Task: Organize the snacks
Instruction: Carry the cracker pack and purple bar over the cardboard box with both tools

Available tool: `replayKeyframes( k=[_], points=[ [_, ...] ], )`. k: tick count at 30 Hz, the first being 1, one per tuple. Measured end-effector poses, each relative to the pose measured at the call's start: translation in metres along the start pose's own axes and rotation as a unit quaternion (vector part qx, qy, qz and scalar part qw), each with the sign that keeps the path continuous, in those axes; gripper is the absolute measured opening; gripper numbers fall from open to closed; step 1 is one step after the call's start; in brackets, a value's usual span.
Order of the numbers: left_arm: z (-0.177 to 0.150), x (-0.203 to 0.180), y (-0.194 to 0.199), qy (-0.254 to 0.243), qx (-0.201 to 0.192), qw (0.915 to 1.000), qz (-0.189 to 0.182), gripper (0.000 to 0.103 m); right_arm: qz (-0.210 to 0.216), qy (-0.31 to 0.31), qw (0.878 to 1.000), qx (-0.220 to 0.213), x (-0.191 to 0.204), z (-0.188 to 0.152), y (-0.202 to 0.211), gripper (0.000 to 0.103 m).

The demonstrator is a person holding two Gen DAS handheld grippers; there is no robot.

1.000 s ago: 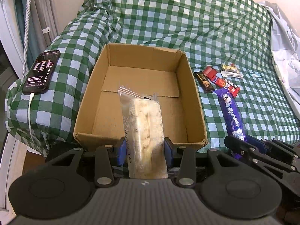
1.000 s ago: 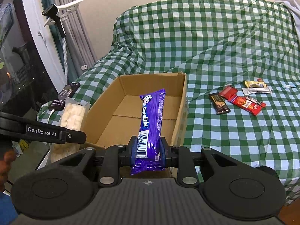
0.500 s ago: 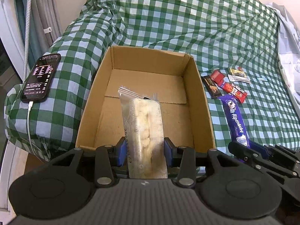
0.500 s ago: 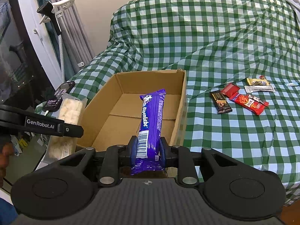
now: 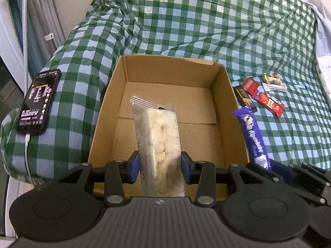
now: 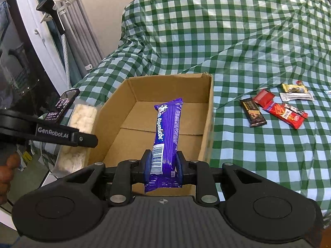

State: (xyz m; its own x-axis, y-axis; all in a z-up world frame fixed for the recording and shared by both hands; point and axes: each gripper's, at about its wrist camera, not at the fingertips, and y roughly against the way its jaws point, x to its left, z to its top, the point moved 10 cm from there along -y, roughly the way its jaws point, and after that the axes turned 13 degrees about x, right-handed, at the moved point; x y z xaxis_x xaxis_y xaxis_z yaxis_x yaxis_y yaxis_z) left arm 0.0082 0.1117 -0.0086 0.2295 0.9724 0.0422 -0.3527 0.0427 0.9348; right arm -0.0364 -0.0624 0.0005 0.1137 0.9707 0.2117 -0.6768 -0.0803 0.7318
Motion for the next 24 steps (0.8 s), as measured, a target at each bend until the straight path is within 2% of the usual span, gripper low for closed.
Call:
replayKeyframes(
  k=[14,24],
  points=[
    [0.037,0.010,-0.052,-0.009,0.036,0.9991,0.021,0.046,0.006,-0.012,0.999,0.030,-0.007,0.024,-0.054,0.026],
    [0.048,0.012,-0.086,-0.010,0.062,0.9975,0.032,0.046,0.003,-0.022,0.998,0.051,-0.015,0.030,-0.086,0.026]
  ],
)
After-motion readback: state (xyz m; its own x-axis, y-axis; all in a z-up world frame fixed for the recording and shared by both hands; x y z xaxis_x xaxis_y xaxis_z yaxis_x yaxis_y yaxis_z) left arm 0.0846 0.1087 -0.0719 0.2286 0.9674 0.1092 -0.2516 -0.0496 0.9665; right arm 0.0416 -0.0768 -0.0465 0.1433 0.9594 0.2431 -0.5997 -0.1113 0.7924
